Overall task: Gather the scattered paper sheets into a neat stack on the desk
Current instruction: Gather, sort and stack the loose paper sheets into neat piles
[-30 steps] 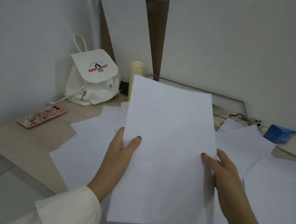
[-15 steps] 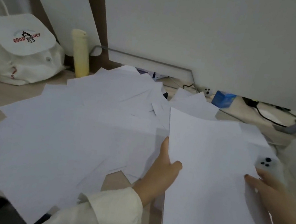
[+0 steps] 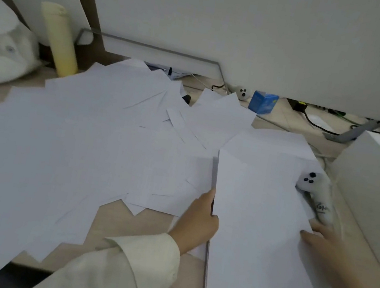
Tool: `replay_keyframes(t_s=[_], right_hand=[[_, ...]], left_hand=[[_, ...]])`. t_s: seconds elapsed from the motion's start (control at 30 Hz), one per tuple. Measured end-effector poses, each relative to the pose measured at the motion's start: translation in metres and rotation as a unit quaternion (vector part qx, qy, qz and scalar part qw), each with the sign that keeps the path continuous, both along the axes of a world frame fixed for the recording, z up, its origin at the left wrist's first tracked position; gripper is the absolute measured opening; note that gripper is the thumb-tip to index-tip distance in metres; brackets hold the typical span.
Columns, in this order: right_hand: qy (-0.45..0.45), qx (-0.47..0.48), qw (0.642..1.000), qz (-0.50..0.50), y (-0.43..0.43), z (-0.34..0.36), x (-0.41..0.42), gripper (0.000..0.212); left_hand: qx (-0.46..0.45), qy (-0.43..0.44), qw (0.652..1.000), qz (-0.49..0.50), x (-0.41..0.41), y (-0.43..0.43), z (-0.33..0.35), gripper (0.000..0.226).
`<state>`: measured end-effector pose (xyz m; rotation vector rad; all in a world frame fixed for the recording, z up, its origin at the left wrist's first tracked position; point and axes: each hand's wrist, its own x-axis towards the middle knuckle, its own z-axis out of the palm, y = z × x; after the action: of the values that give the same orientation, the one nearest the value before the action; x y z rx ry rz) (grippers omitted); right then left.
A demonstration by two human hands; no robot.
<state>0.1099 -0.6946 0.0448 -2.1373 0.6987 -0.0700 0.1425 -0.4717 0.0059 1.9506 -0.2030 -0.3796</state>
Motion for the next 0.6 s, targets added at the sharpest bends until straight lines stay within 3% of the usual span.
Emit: replay_keyframes(t_s=[0.23, 0.43, 0.53, 0.6], right_hand=[[0.026, -0.034, 0.998, -0.042, -0.006, -0.007, 0.006, 0.039], [-0.005, -0.158, 0.987, 0.018, 0.011, 0.006, 0.015, 0.045], [-0.065, 0.001, 0.993, 0.102, 0.058, 0.022, 0.027, 0.04], [-0.058, 0.162, 0.969, 0.177, 0.1, 0.034, 0.031, 0.053]], left_hand=[[0.095, -0.018, 0.995, -0.031, 0.001, -0.004, -0.006, 0.043], [0.075, -0.015, 0.996, -0.05, 0.0, 0.016, 0.02, 0.058], [0.044, -0.031, 0.998, -0.021, -0.004, 0.048, 0.038, 0.065], [0.01, -0.036, 0.999, 0.018, -0.004, 0.075, 0.047, 0.063]])
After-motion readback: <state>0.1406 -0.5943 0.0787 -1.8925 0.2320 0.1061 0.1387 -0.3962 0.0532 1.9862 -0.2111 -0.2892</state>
